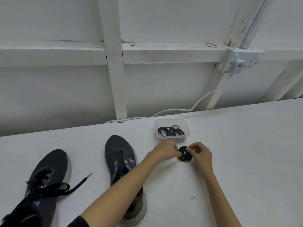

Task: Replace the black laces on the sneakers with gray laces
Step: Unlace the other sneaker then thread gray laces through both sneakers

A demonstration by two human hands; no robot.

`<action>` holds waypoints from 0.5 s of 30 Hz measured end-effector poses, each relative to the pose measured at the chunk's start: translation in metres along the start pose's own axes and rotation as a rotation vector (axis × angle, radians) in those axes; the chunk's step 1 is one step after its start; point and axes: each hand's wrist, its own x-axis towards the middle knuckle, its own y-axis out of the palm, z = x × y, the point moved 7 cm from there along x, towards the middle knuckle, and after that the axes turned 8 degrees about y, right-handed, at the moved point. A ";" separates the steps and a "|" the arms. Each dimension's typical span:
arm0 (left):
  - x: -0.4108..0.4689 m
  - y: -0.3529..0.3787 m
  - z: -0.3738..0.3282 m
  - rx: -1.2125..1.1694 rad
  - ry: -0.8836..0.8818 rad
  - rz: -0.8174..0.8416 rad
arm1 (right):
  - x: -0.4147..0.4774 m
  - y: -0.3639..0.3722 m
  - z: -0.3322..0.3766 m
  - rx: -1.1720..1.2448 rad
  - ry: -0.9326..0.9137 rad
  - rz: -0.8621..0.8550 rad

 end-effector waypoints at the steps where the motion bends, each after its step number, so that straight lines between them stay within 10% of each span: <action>1: -0.008 -0.007 0.001 -0.035 0.028 0.001 | -0.001 0.000 -0.001 0.008 0.004 -0.004; 7: -0.125 -0.089 0.046 -0.550 0.132 -0.705 | -0.054 -0.003 0.031 0.269 -0.067 -0.286; 10: -0.192 -0.084 0.104 -0.801 -0.006 -1.101 | -0.089 0.036 0.052 0.426 -0.092 -0.130; 15: -0.190 -0.017 0.126 -1.190 -0.010 -0.844 | -0.142 0.161 0.060 0.362 0.071 0.599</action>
